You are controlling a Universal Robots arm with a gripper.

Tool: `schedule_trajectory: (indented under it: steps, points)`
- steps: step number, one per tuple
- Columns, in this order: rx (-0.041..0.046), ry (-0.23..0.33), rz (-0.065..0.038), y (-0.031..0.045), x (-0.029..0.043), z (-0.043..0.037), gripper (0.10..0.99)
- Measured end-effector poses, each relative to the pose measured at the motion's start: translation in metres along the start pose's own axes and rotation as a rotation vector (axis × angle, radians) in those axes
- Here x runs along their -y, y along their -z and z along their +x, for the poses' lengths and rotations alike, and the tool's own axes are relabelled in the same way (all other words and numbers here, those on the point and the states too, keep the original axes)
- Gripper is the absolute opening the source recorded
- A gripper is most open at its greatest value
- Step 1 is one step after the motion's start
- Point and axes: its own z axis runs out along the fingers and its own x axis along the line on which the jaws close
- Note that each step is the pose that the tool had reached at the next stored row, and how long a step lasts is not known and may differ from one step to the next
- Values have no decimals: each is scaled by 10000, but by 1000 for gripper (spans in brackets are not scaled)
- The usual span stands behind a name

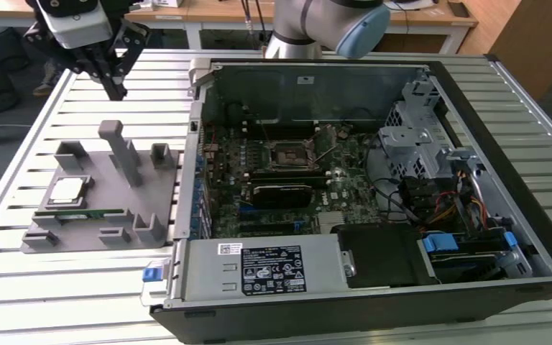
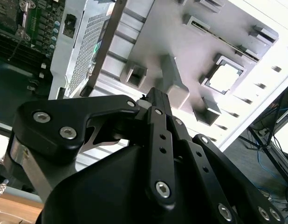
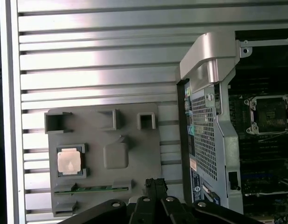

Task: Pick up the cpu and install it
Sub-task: 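Reach for the cpu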

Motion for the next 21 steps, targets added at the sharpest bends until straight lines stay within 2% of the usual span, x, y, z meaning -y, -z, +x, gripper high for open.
schedule_trajectory:
  steps: [10,21]
  points:
    - [1,-2,0,-2,12,154,110]
    - [1,-14,0,-7,30,362,110]
